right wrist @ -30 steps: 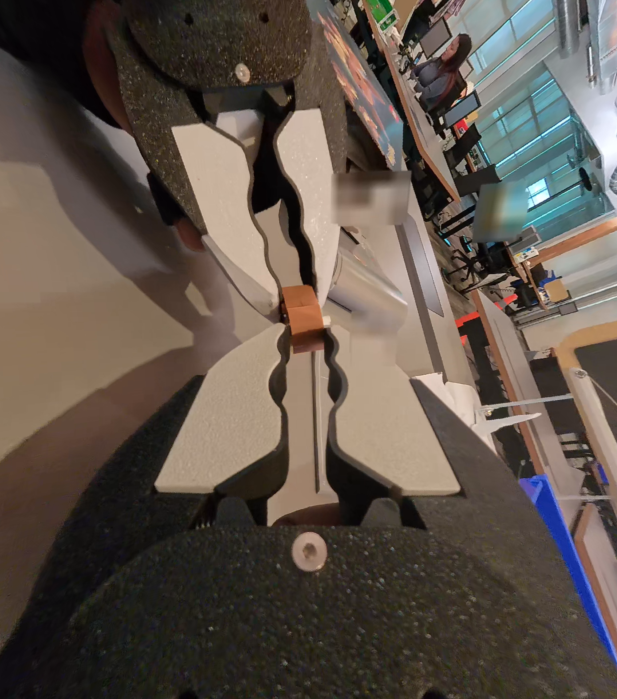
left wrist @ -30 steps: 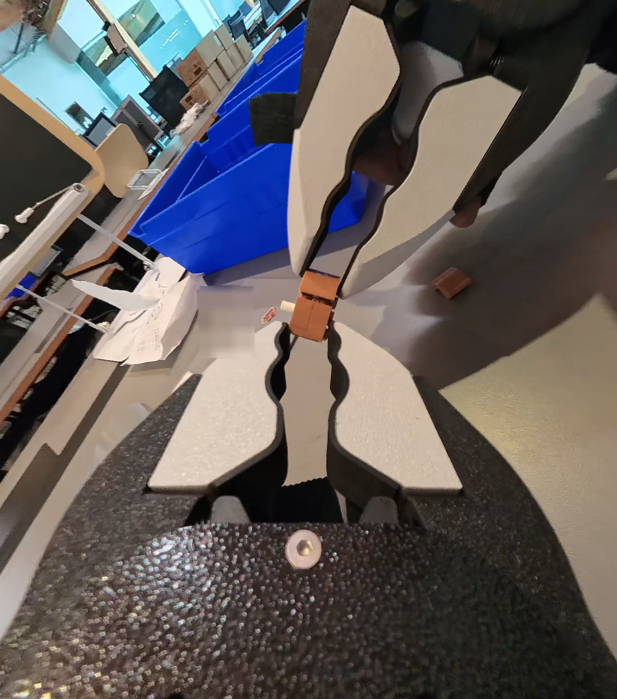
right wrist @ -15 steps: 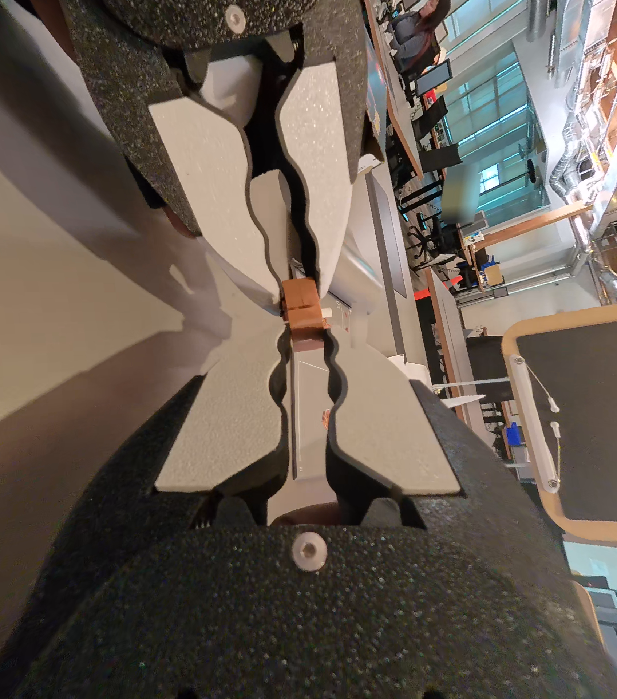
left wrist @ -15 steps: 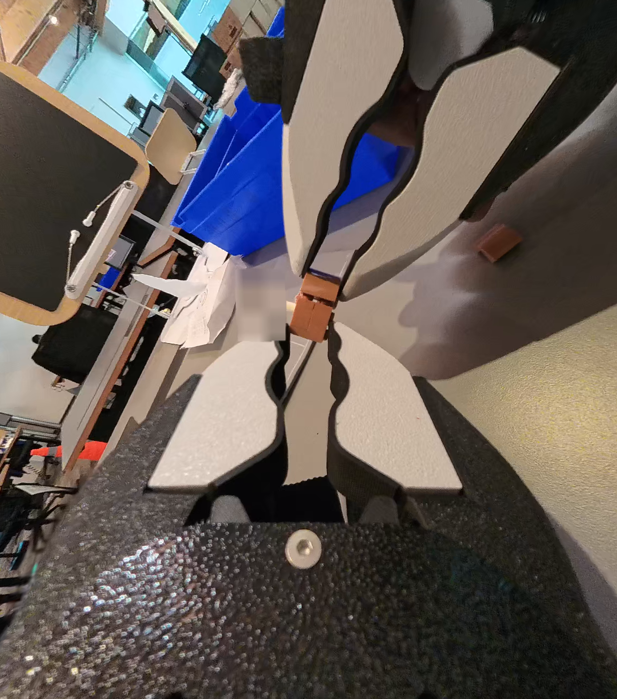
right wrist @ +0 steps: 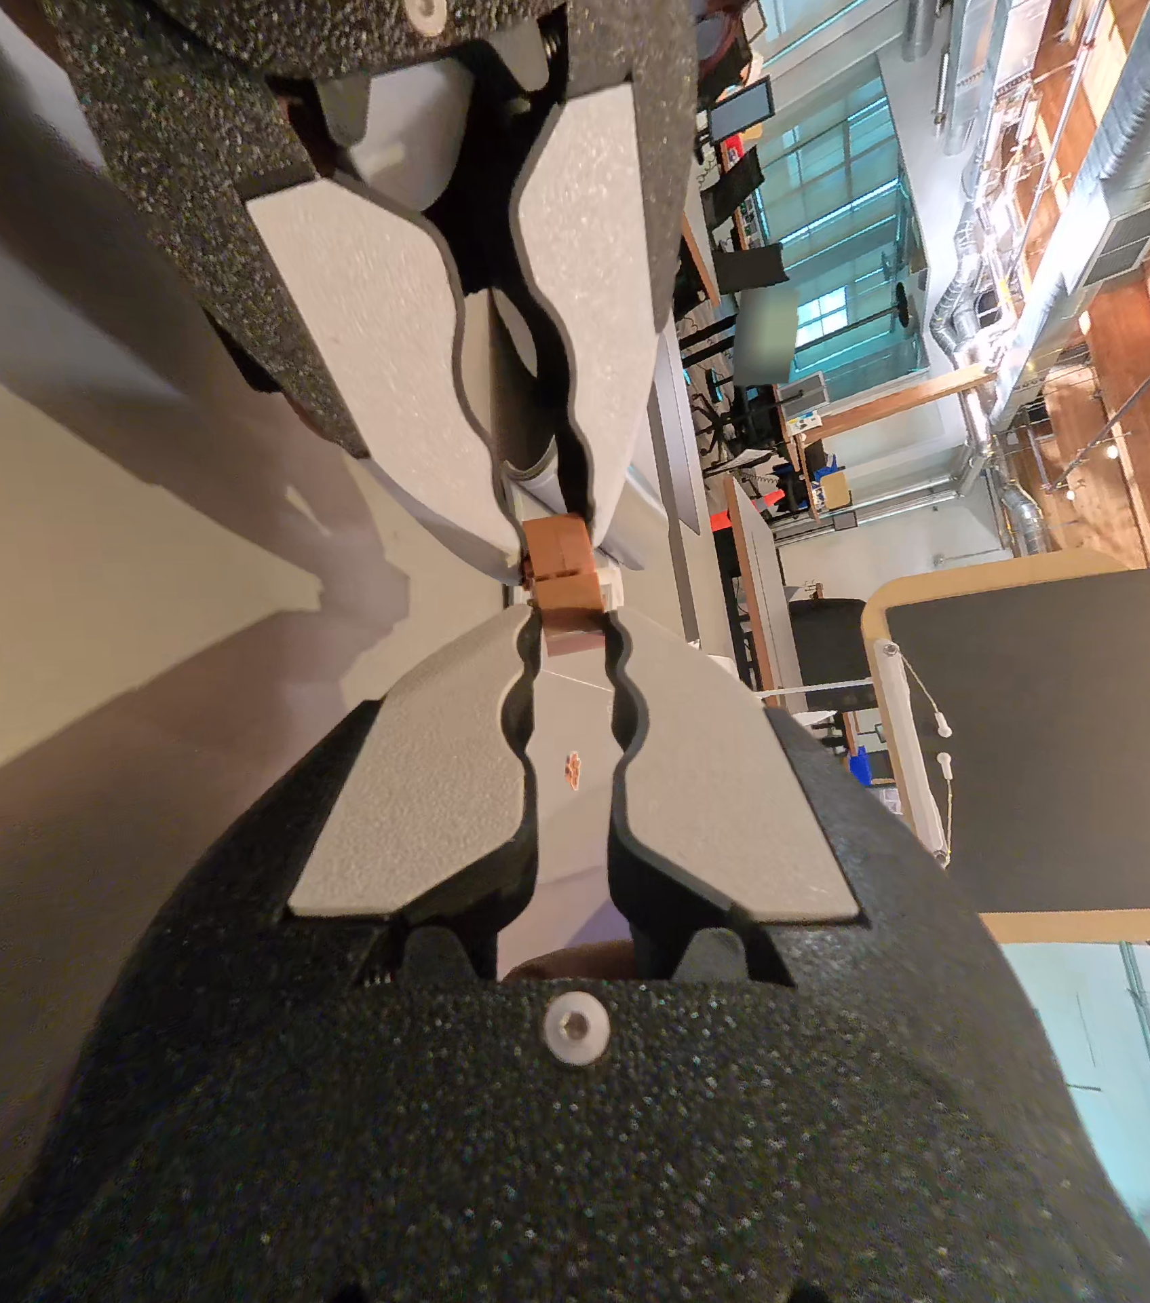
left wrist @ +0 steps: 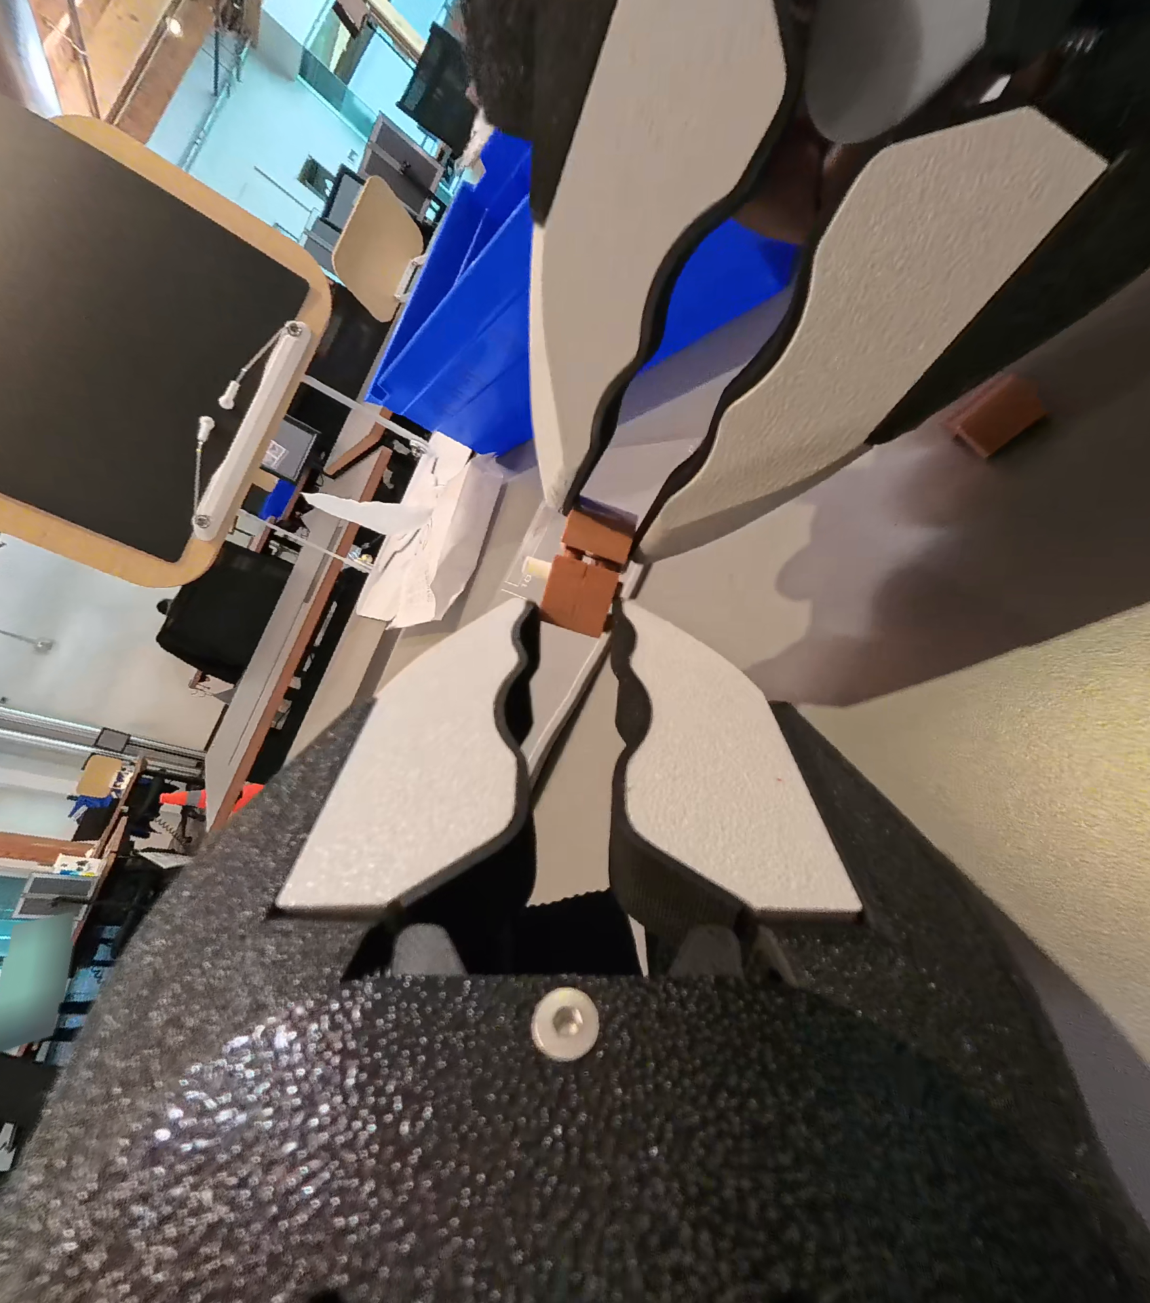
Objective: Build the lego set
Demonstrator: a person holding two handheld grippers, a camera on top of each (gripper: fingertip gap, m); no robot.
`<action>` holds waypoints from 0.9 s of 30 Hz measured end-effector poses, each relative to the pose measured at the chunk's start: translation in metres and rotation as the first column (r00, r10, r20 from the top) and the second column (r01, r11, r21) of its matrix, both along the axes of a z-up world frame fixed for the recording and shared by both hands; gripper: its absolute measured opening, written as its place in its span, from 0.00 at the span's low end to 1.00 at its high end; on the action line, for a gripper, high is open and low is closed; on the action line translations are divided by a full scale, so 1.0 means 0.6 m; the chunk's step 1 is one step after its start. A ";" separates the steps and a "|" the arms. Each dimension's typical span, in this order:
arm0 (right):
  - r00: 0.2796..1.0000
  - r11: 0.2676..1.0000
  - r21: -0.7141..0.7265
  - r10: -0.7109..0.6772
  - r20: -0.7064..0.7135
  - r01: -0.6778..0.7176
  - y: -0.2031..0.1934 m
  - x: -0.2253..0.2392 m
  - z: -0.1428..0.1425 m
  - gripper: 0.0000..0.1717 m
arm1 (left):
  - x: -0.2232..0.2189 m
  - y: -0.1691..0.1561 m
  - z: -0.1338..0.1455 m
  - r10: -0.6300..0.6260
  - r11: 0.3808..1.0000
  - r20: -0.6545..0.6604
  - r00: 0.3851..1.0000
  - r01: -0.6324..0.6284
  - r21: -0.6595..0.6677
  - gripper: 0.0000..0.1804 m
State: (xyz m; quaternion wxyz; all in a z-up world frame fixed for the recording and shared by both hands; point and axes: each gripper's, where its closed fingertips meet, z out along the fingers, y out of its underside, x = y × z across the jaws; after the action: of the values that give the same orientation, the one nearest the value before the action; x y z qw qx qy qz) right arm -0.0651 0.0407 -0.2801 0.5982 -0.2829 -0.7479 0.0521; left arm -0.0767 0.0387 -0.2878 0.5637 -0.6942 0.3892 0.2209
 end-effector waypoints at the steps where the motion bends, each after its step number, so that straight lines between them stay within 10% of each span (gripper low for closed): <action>1: 1.000 1.000 0.004 -0.001 -0.014 0.001 0.000 0.000 0.003 0.10 | 0.000 0.000 0.002 0.000 1.000 0.006 1.000 0.000 0.010 0.10; 27: 0.999 0.983 0.181 -0.032 -0.008 0.033 -0.002 0.000 0.002 0.09 | 0.002 -0.002 0.006 0.044 0.996 -0.200 0.979 -0.026 0.088 0.10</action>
State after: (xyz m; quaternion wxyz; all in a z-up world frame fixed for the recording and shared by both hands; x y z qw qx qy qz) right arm -0.0652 0.0395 -0.2789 0.6242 -0.2395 -0.7432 -0.0250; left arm -0.0756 0.0376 -0.2843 0.5465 -0.6504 0.4222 0.3163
